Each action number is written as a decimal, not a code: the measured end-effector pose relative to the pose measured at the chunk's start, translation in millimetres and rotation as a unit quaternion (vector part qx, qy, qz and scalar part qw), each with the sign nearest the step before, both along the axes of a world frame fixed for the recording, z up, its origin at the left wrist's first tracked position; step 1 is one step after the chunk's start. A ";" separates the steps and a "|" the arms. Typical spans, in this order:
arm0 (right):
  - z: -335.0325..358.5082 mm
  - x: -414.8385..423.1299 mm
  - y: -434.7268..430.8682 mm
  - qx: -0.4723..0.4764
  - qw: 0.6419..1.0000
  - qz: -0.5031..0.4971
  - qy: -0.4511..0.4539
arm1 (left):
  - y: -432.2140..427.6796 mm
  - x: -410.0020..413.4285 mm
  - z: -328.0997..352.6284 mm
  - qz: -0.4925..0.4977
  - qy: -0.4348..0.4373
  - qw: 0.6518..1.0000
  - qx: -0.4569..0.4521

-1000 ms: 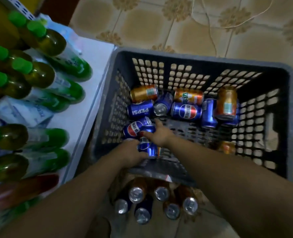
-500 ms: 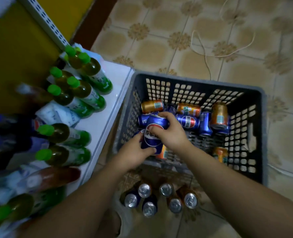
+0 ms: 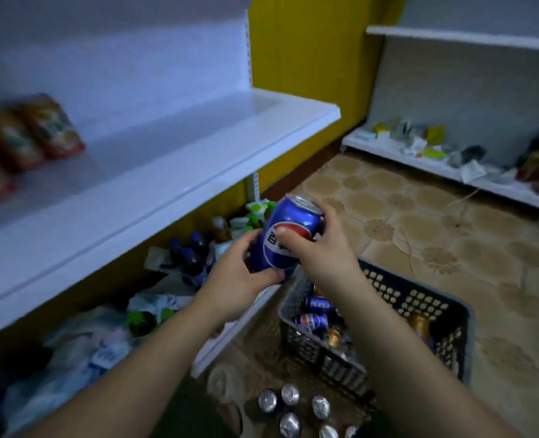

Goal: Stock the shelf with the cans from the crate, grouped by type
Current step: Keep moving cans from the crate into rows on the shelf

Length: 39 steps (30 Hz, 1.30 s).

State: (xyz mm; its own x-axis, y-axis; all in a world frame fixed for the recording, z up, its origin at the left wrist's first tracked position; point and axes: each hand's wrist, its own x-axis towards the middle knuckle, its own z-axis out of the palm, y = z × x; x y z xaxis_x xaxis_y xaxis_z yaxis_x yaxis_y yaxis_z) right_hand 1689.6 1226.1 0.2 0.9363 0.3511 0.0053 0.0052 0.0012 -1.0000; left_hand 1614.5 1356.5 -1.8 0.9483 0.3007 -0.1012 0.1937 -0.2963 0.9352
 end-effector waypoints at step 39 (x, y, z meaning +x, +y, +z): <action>95.0 -286.8 490.5 -0.069 0.870 0.440 -0.213 | 306.6 -425.8 46.8 0.327 0.351 0.788 0.386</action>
